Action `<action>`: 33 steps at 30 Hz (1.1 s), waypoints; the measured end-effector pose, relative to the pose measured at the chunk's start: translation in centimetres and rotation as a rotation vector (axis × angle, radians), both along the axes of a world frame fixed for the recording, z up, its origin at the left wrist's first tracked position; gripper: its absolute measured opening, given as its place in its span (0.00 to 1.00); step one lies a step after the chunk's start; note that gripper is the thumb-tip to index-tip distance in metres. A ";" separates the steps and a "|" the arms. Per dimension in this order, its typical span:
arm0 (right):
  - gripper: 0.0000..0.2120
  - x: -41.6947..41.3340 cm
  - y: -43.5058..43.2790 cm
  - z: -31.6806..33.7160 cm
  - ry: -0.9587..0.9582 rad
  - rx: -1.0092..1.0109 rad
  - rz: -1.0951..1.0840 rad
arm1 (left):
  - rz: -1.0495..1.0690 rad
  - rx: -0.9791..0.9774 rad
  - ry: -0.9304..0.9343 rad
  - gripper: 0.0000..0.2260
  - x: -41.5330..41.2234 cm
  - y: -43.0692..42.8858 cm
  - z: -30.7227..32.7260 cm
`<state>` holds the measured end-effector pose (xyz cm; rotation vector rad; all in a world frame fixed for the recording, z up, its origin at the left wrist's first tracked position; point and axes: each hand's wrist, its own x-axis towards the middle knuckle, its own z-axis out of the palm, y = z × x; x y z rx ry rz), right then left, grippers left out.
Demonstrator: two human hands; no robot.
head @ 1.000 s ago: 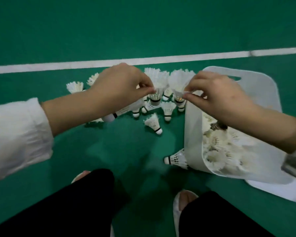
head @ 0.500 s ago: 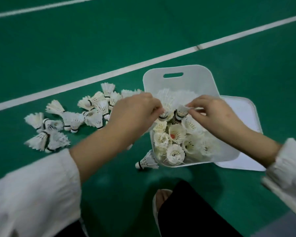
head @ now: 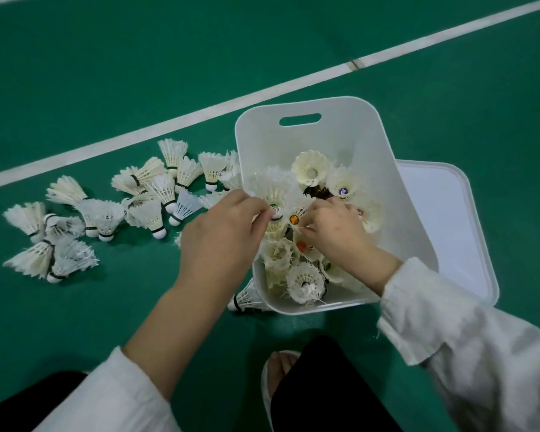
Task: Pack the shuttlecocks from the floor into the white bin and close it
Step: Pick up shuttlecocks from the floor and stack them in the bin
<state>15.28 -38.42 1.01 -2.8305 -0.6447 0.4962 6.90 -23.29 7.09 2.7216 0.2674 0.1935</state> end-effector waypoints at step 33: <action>0.15 5.9 3.3 0.3 0.049 -0.086 0.049 | -0.063 -0.069 -0.164 0.03 1.6 3.3 0.8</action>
